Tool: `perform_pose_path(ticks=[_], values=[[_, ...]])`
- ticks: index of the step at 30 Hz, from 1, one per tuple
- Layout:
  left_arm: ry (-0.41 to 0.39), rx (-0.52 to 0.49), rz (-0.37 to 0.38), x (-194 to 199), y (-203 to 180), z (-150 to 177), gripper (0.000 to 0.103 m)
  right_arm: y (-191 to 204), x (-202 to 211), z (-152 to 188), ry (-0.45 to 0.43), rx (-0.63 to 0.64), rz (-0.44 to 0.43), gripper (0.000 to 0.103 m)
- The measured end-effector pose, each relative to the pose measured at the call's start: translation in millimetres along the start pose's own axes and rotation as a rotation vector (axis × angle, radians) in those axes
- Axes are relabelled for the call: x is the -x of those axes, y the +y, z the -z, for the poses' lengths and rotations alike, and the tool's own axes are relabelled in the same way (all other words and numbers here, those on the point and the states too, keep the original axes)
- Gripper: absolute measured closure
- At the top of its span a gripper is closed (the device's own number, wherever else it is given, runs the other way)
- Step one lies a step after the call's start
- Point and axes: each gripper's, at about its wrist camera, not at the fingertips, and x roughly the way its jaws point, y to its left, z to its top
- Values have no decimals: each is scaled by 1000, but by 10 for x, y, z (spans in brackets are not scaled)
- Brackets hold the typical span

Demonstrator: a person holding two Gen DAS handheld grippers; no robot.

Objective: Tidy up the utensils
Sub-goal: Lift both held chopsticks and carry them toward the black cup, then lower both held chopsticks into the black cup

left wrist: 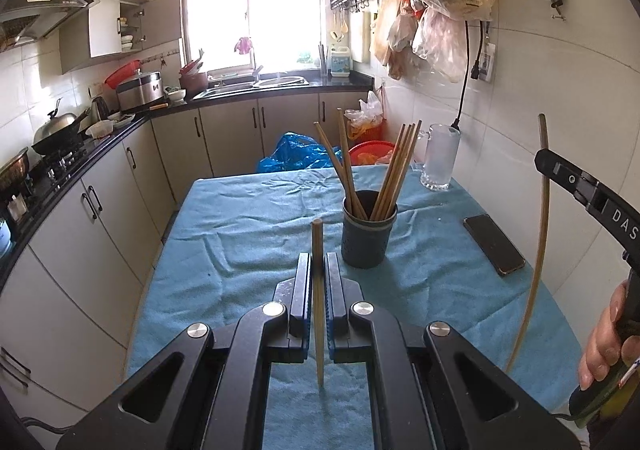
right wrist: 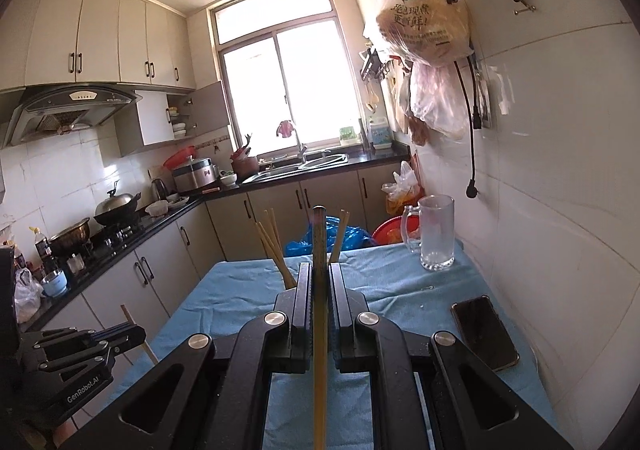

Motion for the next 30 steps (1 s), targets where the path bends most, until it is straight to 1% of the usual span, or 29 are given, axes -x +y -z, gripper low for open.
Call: perform_pose_path(ticks=[9,14,24,30], values=[[-7,-7,-8,-23,102,-91,98,64,-63,-119,-5,3,-3,95],[-6,-8,-8,-27,95,-91,98,104,-129,-152,1,10,-6,95],[13,-24,39,-128,217,-238,98,140,-350,-256,22,5,-23,95],[9,-12,90,-169,255,-457,98,112,-500,-372,9,-14,-29,95]])
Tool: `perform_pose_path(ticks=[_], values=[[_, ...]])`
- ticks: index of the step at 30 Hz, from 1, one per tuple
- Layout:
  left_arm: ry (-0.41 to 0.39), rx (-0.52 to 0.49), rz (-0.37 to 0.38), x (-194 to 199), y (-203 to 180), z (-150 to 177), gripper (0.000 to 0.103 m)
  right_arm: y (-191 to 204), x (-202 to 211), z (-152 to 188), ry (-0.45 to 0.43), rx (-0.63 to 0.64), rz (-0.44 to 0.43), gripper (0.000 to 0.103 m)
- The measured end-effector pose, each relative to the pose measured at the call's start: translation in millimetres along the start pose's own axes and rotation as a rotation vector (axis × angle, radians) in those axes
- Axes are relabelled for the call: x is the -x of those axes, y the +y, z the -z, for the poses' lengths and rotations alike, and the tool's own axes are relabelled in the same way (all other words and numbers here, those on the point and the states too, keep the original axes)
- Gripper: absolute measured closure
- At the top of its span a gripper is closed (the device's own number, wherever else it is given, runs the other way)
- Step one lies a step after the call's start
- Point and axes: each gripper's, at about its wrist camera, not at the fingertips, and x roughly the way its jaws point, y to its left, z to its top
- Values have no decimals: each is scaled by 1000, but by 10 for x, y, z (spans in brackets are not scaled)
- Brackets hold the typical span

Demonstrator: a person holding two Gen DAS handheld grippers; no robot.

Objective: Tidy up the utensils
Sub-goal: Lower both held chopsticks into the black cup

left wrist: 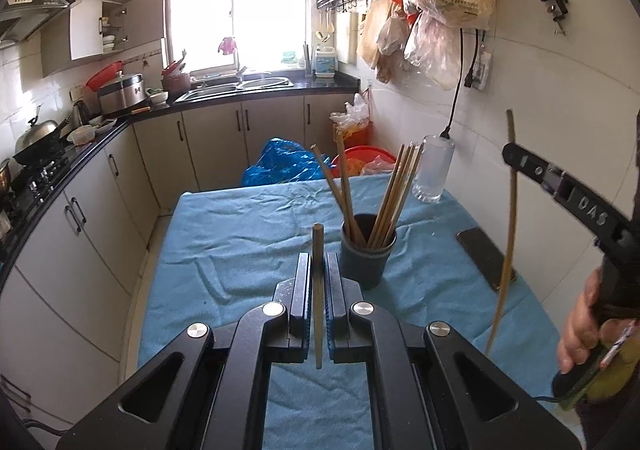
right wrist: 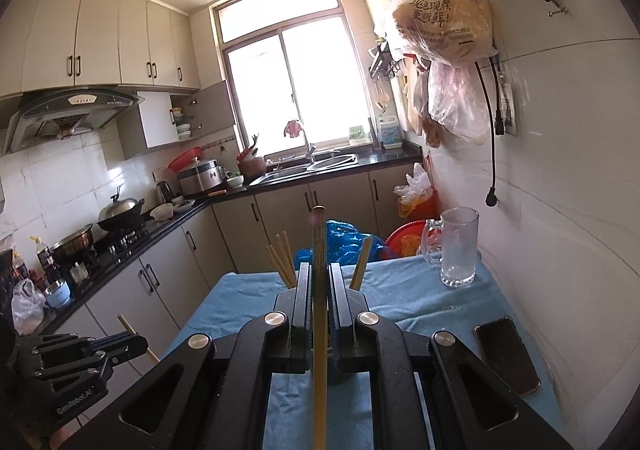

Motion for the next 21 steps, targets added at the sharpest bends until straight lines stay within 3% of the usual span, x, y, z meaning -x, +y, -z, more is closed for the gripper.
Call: perform_pose_path(ticks=[6,21], values=[[-38,-1,51,51,-7,-271,98,-72,-146,-149,-16,-24,6,95],[-65,-85,93,-161,-276,-743,98,-242,-583,-244,5,-59,22,95]])
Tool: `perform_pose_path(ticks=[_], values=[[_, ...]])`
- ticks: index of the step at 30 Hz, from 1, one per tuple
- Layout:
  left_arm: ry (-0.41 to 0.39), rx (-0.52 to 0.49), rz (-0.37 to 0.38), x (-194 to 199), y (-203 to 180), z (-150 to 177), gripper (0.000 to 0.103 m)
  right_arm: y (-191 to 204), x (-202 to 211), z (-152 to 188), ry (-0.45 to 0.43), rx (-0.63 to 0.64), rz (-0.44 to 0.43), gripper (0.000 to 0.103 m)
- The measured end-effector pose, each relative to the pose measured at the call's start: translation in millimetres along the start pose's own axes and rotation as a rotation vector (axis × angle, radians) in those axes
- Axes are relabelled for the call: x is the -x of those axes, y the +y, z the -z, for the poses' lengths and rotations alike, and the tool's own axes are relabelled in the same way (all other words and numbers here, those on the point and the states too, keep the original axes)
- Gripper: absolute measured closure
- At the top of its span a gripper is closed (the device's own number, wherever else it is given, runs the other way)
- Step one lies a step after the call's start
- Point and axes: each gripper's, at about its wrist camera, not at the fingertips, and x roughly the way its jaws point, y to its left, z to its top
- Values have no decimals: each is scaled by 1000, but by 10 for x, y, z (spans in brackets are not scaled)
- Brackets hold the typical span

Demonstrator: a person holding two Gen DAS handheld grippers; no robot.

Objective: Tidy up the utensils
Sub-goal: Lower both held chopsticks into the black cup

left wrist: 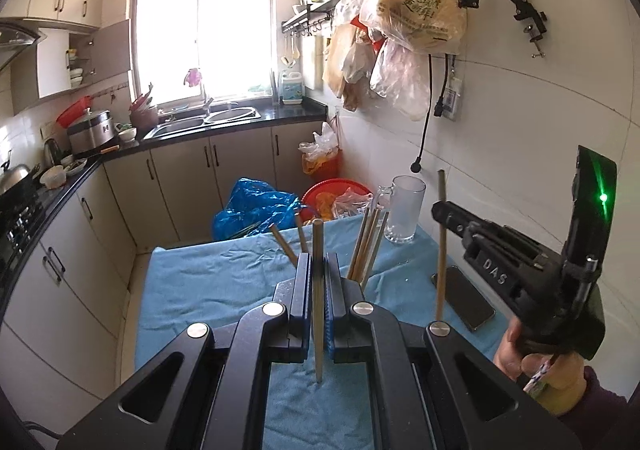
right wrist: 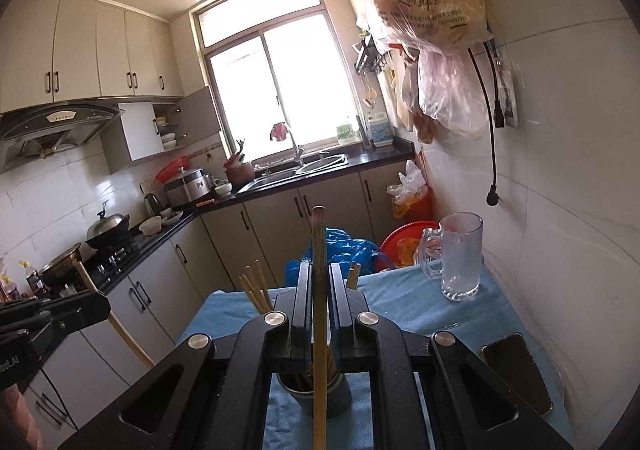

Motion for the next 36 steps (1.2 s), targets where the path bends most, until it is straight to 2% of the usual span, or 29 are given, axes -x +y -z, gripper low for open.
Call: perform_pose_path(ticks=[14,20,28,36], values=[[54,84,73,-451,73,-295,98,-150,-243,-107,-4,-18,5,95],[33,124,103,-513,160,-489,98,-203,-326,-164,-9,-30,5,95],[15,157,95,-665,235,-676,98,-129,-514,-310,-48,-25,-3,95],[31,170,88,-870,300,-661,98,-23,-693,-473,-103,-44,-16,95]])
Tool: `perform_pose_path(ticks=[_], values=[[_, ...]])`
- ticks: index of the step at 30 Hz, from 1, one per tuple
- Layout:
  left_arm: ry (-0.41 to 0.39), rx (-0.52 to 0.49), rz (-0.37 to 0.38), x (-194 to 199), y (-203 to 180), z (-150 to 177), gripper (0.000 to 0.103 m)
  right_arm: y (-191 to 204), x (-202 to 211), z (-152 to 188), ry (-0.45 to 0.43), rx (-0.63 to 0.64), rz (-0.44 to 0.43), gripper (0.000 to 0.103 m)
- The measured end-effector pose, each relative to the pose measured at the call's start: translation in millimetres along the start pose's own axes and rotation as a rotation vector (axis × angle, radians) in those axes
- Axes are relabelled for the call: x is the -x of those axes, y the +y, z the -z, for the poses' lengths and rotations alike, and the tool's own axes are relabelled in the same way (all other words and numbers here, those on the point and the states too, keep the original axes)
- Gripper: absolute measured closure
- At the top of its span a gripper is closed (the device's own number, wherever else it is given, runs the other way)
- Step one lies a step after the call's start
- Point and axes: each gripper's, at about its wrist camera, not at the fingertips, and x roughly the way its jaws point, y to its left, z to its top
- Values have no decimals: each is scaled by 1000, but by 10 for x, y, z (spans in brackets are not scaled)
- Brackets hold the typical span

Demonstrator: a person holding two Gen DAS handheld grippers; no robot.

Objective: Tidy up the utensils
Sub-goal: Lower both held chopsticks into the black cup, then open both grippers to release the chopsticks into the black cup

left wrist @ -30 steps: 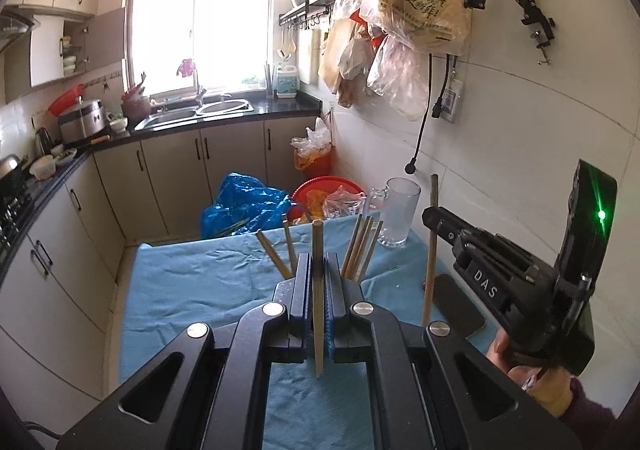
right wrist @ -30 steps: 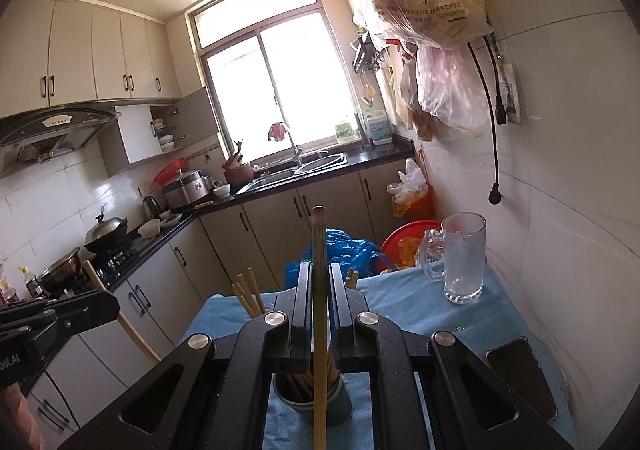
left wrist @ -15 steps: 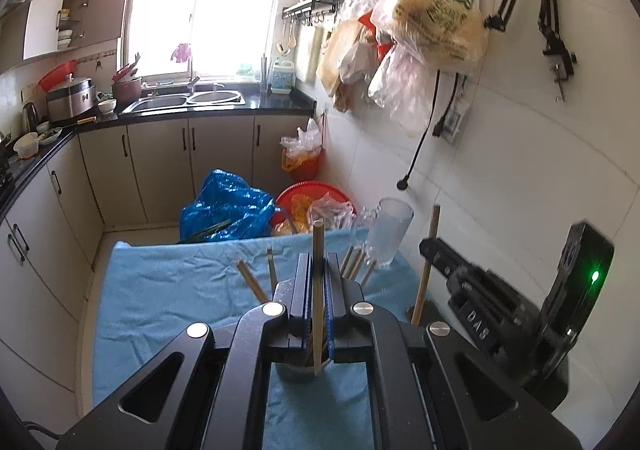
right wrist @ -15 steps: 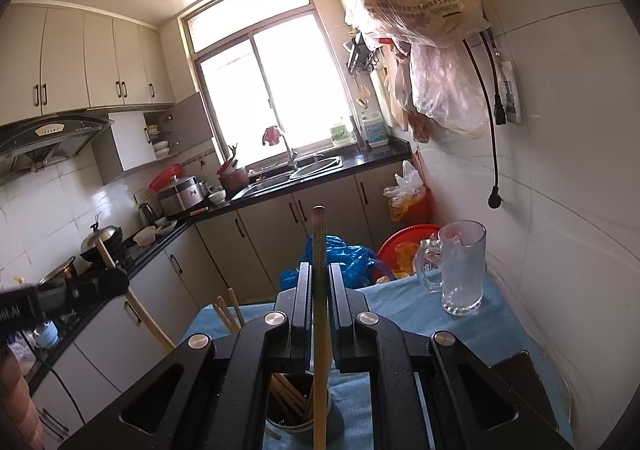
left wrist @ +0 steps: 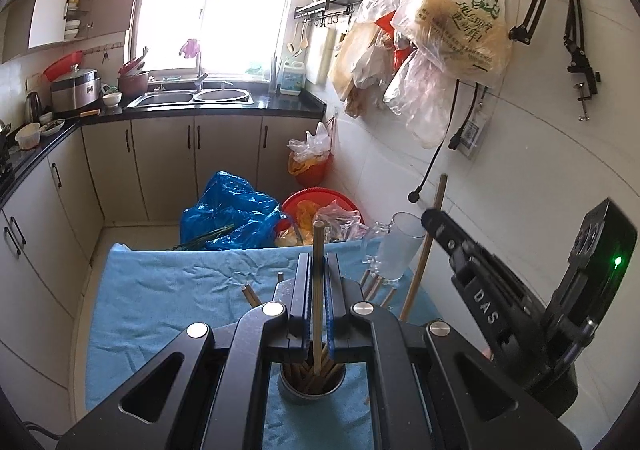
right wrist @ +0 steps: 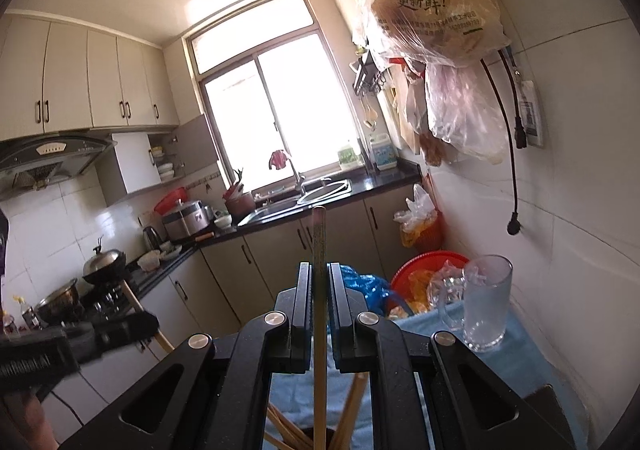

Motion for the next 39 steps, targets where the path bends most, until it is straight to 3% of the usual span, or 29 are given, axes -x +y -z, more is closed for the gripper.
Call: perform_pose_path(ticks=[14,28,39], values=[[1,-4,-2,-177,82,127,98,50,-387,197,-64,8,55,95],[67,-8,-15,-383,140,467,98,-54,-586,511,-20,36,111,95],[35,-29,-51,-317,107,622,98,-82,-493,620,39,52,103,95]])
